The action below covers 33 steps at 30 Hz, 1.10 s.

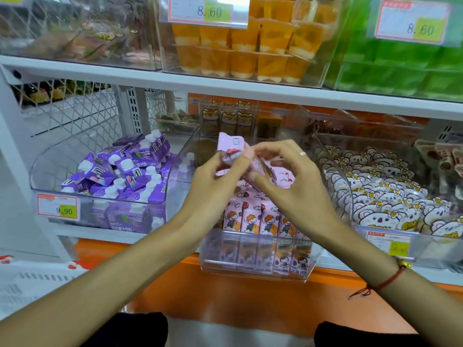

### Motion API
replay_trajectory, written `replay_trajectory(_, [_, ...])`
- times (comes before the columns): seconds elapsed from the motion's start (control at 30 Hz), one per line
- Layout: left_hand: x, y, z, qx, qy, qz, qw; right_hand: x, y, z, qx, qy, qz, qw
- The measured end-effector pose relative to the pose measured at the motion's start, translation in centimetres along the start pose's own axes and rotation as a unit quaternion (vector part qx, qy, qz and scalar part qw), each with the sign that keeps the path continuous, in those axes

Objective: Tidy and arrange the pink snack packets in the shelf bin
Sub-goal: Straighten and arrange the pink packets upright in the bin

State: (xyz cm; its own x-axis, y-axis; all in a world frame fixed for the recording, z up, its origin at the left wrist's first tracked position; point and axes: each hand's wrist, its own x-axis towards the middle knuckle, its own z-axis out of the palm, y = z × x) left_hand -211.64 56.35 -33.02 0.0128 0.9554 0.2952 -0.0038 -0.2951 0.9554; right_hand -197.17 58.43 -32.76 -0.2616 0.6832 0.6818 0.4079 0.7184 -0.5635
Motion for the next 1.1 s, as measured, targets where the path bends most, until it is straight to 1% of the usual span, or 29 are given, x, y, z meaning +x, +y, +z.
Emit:
replay_trajectory(0.1, [0.6, -0.1, -0.5, -0.052, 0.036, -0.020, 0.998, -0.1, 0.7, 0.0, -0.016, -0.053, -0.002, 0.998])
replay_trajectory(0.17, [1.0, -0.3, -0.9, -0.045, 0.073, -0.008, 0.996, -0.4, 1.1, 0.1, -0.027, -0.096, -0.020, 0.995])
replay_trajectory(0.2, [1.2, -0.5, -1.2, -0.011, 0.094, 0.011, 0.995, -0.5, 1.5, 0.2, -0.070, -0.112, -0.039, 0.990])
replay_trajectory(0.27, [1.5, -1.1, -1.9, 0.062, 0.138, 0.053, 0.987, -0.6, 2.6, 0.0, -0.209, -0.131, -0.059, 0.967])
replay_trajectory(0.33, [1.7, -1.7, -2.5, 0.098, 0.167, 0.066, 0.979, -0.6, 3.6, -0.5, -0.322, -0.152, -0.014, 0.934])
replay_trajectory(0.4, [2.0, -2.4, -2.9, 0.103, 0.166, 0.055, 0.979, -0.8, 4.4, -0.9, -0.374, -0.174, 0.041, 0.910])
replay_trajectory(0.47, [2.1, -2.9, -2.9, 0.111, 0.148, 0.039, 0.982, -1.0, 4.6, -1.1, -0.380, -0.178, 0.056, 0.906])
replay_trajectory(0.57, [2.1, -3.1, -2.5, 0.122, 0.128, 0.043, 0.983, -1.1, 4.2, -1.2, -0.370, -0.172, 0.057, 0.911])
replay_trajectory(0.67, [2.5, -2.3, -2.5, 0.103, 0.135, 0.080, 0.982, -1.0, 3.8, -0.8, -0.321, -0.177, 0.052, 0.929])
replay_trajectory(0.73, [3.4, -1.5, -2.8, 0.114, 0.131, 0.121, 0.977, -1.1, 3.6, -0.4, -0.278, -0.205, 0.040, 0.938])
replay_trajectory(0.77, [4.1, -1.1, -3.0, 0.134, 0.120, 0.135, 0.974, -1.2, 3.5, -0.2, -0.267, -0.222, 0.038, 0.937])
replay_trajectory(0.83, [6.1, -1.0, -3.2, 0.209, 0.086, 0.139, 0.964, -1.4, 3.8, 0.1, -0.268, -0.246, 0.039, 0.931])
replay_trajectory(0.9, [8.4, -1.1, -3.2, 0.282, 0.037, 0.124, 0.951, -1.6, 4.1, 0.2, -0.268, -0.246, 0.042, 0.930])
replay_trajectory(0.97, [10.2, -1.4, -2.8, 0.319, -0.001, 0.121, 0.940, -1.7, 4.3, 0.3, -0.266, -0.241, 0.039, 0.933])
replay_trajectory(1.1, [13.3, -2.3, -2.3, 0.396, 0.000, 0.121, 0.910, -1.9, 4.4, 0.5, -0.259, -0.236, 0.033, 0.936])
